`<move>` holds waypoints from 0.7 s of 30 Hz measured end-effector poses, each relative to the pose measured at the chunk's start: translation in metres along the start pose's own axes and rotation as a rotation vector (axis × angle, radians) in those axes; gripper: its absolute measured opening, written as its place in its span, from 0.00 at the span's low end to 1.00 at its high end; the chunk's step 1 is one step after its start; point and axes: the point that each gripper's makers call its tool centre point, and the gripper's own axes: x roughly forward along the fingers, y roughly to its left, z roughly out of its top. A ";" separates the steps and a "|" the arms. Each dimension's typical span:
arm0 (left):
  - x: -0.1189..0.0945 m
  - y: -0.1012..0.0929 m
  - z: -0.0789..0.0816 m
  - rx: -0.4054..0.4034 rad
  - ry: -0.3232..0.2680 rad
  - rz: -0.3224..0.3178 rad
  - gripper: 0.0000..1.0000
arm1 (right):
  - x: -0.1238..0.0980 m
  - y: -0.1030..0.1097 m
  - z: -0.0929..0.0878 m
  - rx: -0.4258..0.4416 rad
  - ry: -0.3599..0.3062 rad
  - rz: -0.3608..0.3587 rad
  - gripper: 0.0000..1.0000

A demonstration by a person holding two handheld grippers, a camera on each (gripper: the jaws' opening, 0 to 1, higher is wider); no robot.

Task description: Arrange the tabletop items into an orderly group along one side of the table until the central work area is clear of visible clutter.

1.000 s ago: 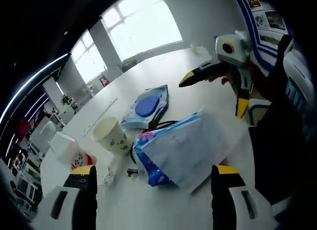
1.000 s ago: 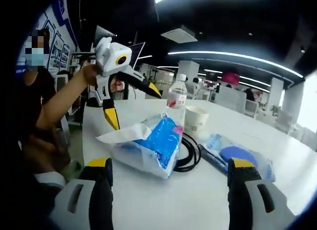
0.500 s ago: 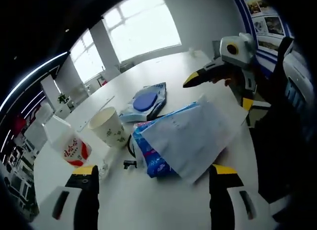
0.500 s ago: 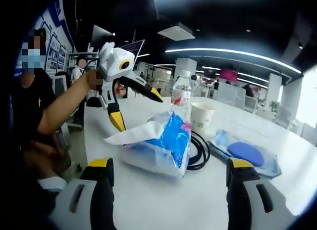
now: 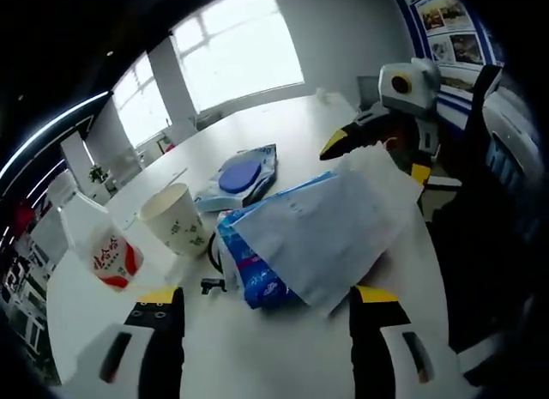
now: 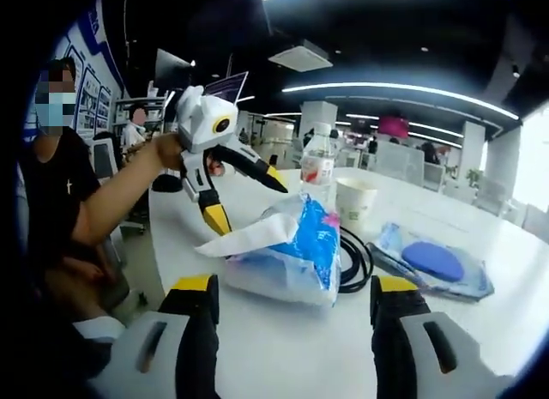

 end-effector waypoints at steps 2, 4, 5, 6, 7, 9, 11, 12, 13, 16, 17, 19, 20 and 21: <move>0.001 0.000 -0.001 0.001 0.002 -0.002 0.78 | 0.000 0.003 0.001 0.001 -0.007 0.012 0.59; 0.001 -0.001 -0.001 0.000 0.000 -0.005 0.77 | -0.003 0.004 0.004 0.004 -0.017 0.015 0.51; 0.002 -0.001 -0.001 -0.001 -0.002 -0.009 0.75 | -0.003 0.004 0.005 0.007 -0.022 0.015 0.49; 0.002 -0.002 -0.001 0.001 -0.005 -0.013 0.74 | -0.003 0.004 0.006 0.011 -0.024 0.018 0.48; 0.002 -0.003 -0.001 0.001 -0.006 -0.015 0.73 | -0.003 0.004 0.006 0.013 -0.026 0.020 0.47; 0.002 -0.002 -0.002 -0.002 -0.005 -0.014 0.72 | -0.003 0.005 0.006 0.011 -0.025 0.025 0.44; 0.002 -0.001 -0.001 -0.001 -0.010 -0.009 0.69 | -0.003 0.005 0.006 0.010 -0.026 0.029 0.43; 0.001 -0.001 0.000 -0.001 -0.013 -0.011 0.69 | -0.002 0.006 0.005 0.010 -0.024 0.031 0.43; 0.001 -0.001 0.000 -0.003 -0.016 -0.014 0.69 | -0.002 0.007 0.005 0.008 -0.023 0.033 0.42; 0.002 -0.003 -0.001 0.005 -0.009 -0.022 0.67 | 0.000 0.007 0.003 0.005 -0.021 0.039 0.39; 0.002 -0.004 -0.002 0.004 -0.007 -0.025 0.67 | 0.000 0.007 0.003 0.003 -0.019 0.040 0.38; 0.002 -0.006 -0.003 0.005 -0.007 -0.034 0.65 | 0.001 0.007 0.003 0.000 -0.021 0.039 0.36; 0.003 -0.007 -0.003 0.005 -0.007 -0.038 0.64 | 0.002 0.008 0.002 -0.002 -0.021 0.042 0.34; 0.003 -0.008 -0.004 0.005 -0.007 -0.041 0.63 | 0.002 0.008 0.002 -0.004 -0.022 0.043 0.32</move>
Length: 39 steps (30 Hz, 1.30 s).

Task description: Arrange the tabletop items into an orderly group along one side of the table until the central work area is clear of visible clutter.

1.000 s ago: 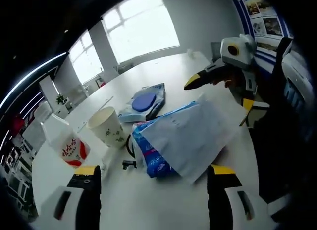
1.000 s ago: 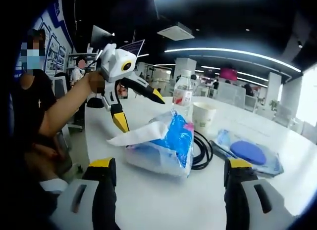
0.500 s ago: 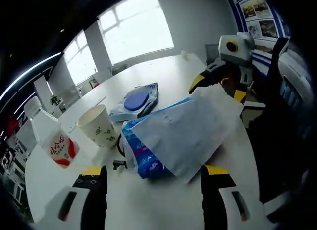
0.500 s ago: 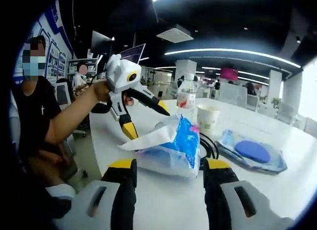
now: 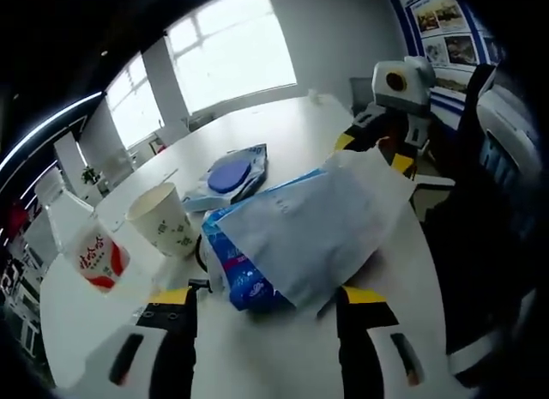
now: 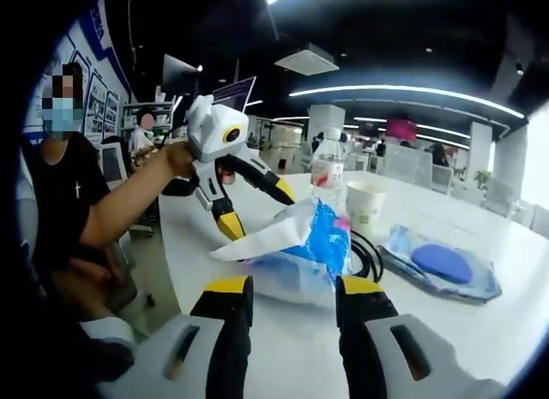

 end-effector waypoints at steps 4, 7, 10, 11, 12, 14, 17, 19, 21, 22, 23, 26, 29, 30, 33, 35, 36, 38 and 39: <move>0.000 -0.003 -0.001 0.006 -0.003 -0.005 0.57 | 0.000 -0.005 -0.001 -0.026 0.000 -0.020 0.24; 0.000 -0.005 -0.001 0.003 -0.008 -0.012 0.55 | -0.002 -0.009 0.001 -0.016 -0.017 -0.032 0.17; 0.000 -0.005 -0.002 0.006 -0.003 -0.012 0.54 | -0.002 -0.011 0.002 -0.027 -0.023 -0.042 0.12; 0.000 -0.005 -0.002 0.005 -0.004 -0.013 0.53 | -0.001 -0.012 0.002 -0.028 -0.025 -0.043 0.11; 0.000 -0.005 -0.001 0.005 -0.004 -0.014 0.52 | -0.001 -0.013 0.002 -0.027 -0.026 -0.046 0.10; 0.000 -0.006 -0.002 0.004 -0.005 -0.013 0.50 | -0.001 -0.014 0.002 -0.037 -0.027 -0.049 0.06; -0.001 -0.006 -0.002 0.006 -0.003 -0.010 0.46 | 0.001 -0.015 0.001 -0.047 -0.024 -0.050 0.04; -0.002 -0.006 -0.003 0.008 -0.004 -0.007 0.40 | 0.001 -0.016 0.001 -0.053 -0.022 -0.051 0.04; -0.003 -0.009 -0.001 0.024 -0.021 -0.020 0.31 | 0.001 -0.019 0.001 -0.059 -0.024 -0.064 0.03; -0.003 -0.009 -0.001 0.019 -0.019 -0.018 0.30 | 0.000 -0.020 0.001 -0.060 -0.021 -0.067 0.03; -0.004 -0.009 -0.002 0.024 -0.018 -0.017 0.28 | 0.000 -0.023 0.001 -0.059 -0.024 -0.072 0.03; -0.005 -0.008 -0.002 0.032 -0.017 -0.010 0.22 | -0.001 -0.027 0.000 -0.058 -0.021 -0.083 0.02; -0.006 -0.011 -0.001 0.039 -0.020 -0.013 0.20 | -0.002 -0.029 -0.001 -0.058 -0.020 -0.088 0.02; -0.006 -0.011 0.000 0.041 -0.020 -0.012 0.20 | -0.003 -0.030 -0.001 -0.057 -0.020 -0.088 0.02; -0.008 -0.010 0.001 0.043 -0.024 0.002 0.14 | -0.004 -0.032 0.000 -0.060 -0.022 -0.094 0.02; -0.009 -0.011 0.001 0.043 -0.030 0.002 0.13 | -0.004 -0.032 0.000 -0.055 -0.027 -0.095 0.02; -0.009 -0.011 0.001 0.044 -0.031 0.005 0.12 | -0.005 -0.033 0.000 -0.055 -0.028 -0.096 0.02; -0.010 -0.011 0.002 0.046 -0.033 0.011 0.11 | -0.005 -0.033 0.001 -0.054 -0.032 -0.096 0.01; -0.010 -0.011 0.002 0.048 -0.034 0.012 0.10 | -0.006 -0.034 0.002 -0.053 -0.037 -0.097 0.01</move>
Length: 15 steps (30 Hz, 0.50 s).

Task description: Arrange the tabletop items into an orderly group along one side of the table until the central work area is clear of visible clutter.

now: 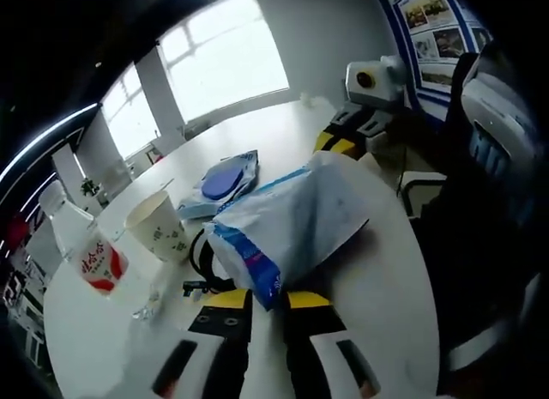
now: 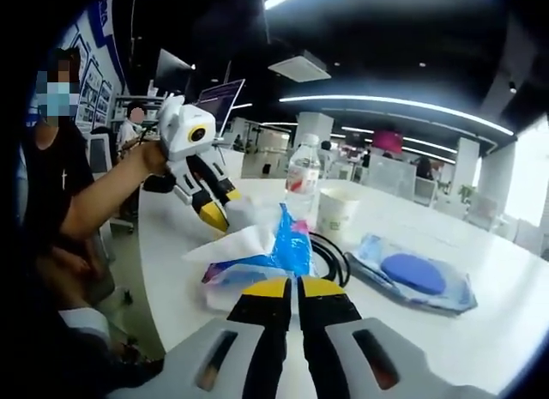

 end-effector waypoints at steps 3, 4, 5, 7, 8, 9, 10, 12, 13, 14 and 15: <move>-0.002 0.001 0.002 0.006 -0.005 0.010 0.08 | -0.001 -0.001 0.002 -0.003 -0.004 0.000 0.00; -0.003 0.000 0.004 0.008 -0.010 0.013 0.08 | -0.003 -0.001 0.003 -0.005 -0.006 0.000 0.00; -0.004 0.000 0.006 0.011 -0.015 0.016 0.07 | -0.004 -0.002 0.004 -0.006 -0.009 -0.001 0.00; -0.006 0.001 0.010 0.016 -0.027 0.026 0.06 | -0.005 -0.004 0.007 -0.009 -0.015 -0.004 0.00; -0.006 0.000 0.012 0.020 -0.031 0.025 0.06 | -0.006 -0.005 0.008 -0.013 -0.019 -0.006 0.00; -0.006 -0.001 0.013 0.022 -0.032 0.027 0.05 | -0.006 -0.006 0.009 -0.016 -0.020 -0.008 0.00; -0.006 -0.001 0.014 0.026 -0.033 0.028 0.05 | -0.007 -0.007 0.010 -0.019 -0.021 -0.008 0.00; -0.006 -0.002 0.016 0.039 -0.031 0.034 0.04 | -0.009 -0.009 0.013 -0.026 -0.030 -0.011 0.00; -0.006 -0.001 0.018 0.042 -0.033 0.039 0.03 | -0.010 -0.009 0.014 -0.029 -0.031 -0.010 0.00; -0.006 -0.001 0.020 0.049 -0.037 0.048 0.03 | -0.010 -0.009 0.014 -0.031 -0.032 -0.010 0.00; -0.006 -0.001 0.021 0.050 -0.039 0.049 0.02 | -0.011 -0.010 0.015 -0.036 -0.032 -0.011 0.00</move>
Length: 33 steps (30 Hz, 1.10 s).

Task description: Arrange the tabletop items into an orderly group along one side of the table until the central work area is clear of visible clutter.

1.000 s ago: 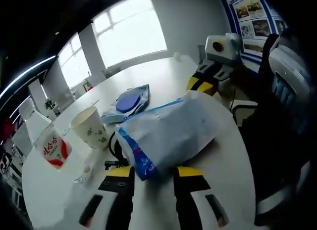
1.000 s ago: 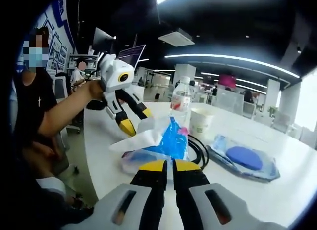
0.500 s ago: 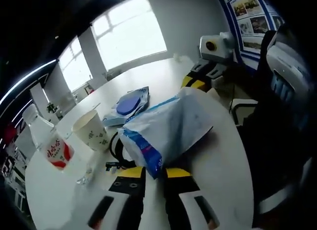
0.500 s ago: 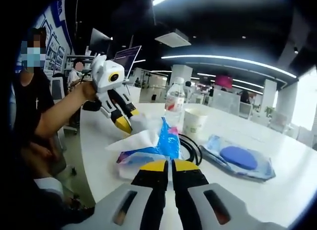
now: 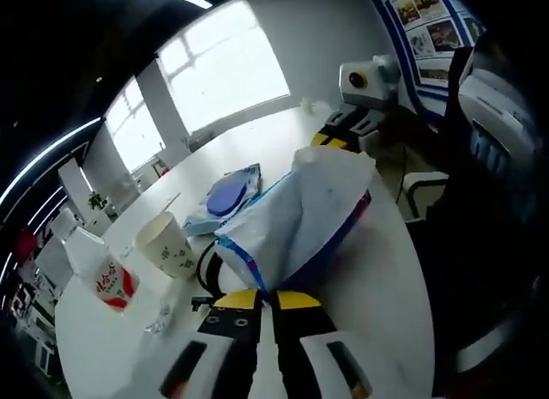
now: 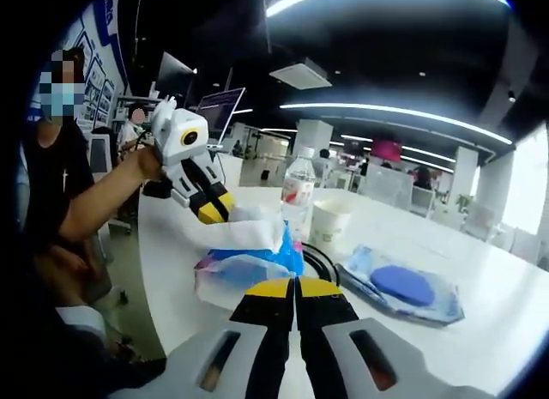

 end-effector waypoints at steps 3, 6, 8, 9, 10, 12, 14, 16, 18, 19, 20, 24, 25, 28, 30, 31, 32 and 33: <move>0.001 0.000 0.003 0.013 -0.004 0.008 0.01 | -0.002 -0.002 0.001 -0.004 -0.003 -0.002 0.00; 0.002 -0.001 0.005 0.031 -0.008 0.017 0.00 | -0.003 -0.004 -0.001 -0.004 -0.001 -0.001 0.00; 0.004 -0.003 0.006 0.042 0.002 0.016 0.00 | -0.004 -0.005 -0.003 -0.007 0.004 0.001 0.00; 0.004 -0.003 0.006 0.045 0.004 0.020 0.00 | -0.005 -0.005 -0.003 -0.006 0.002 0.003 0.00; 0.004 -0.003 0.007 0.051 0.006 0.027 0.00 | -0.005 -0.005 -0.003 -0.007 0.002 0.005 0.00; 0.003 -0.004 0.010 0.057 0.005 0.029 0.00 | -0.007 -0.006 -0.001 -0.010 -0.003 0.002 0.00; 0.003 -0.005 0.014 0.066 0.003 0.033 0.00 | -0.010 -0.009 0.001 -0.014 -0.008 -0.001 0.00; 0.003 -0.007 0.019 0.073 -0.001 0.034 0.00 | -0.013 -0.013 0.003 -0.019 -0.013 -0.008 0.00; 0.003 -0.008 0.023 0.082 -0.001 0.032 0.00 | -0.015 -0.017 0.005 -0.026 -0.017 -0.011 0.00; 0.003 -0.008 0.026 0.088 -0.001 0.036 0.00 | -0.016 -0.018 0.005 -0.028 -0.018 -0.013 0.00; 0.003 -0.009 0.027 0.091 -0.003 0.037 0.00 | -0.016 -0.019 0.006 -0.031 -0.019 -0.013 0.00; 0.004 -0.008 0.035 0.103 -0.007 0.053 0.00 | -0.021 -0.023 0.009 -0.042 -0.028 -0.018 0.00; 0.004 -0.009 0.037 0.104 -0.008 0.053 0.00 | -0.022 -0.025 0.010 -0.044 -0.030 -0.021 0.00; 0.006 -0.010 0.043 0.112 -0.012 0.058 0.00 | -0.026 -0.029 0.011 -0.049 -0.034 -0.026 0.00; 0.007 -0.011 0.045 0.116 -0.012 0.058 0.00 | -0.028 -0.031 0.012 -0.058 -0.035 -0.027 0.00; 0.007 -0.011 0.047 0.119 -0.013 0.059 0.00 | -0.030 -0.033 0.013 -0.062 -0.038 -0.028 0.00; 0.008 -0.011 0.049 0.119 -0.016 0.060 0.00 | -0.031 -0.034 0.014 -0.065 -0.038 -0.029 0.00; 0.008 -0.010 0.052 0.118 -0.021 0.063 0.00 | -0.032 -0.036 0.014 -0.067 -0.038 -0.029 0.00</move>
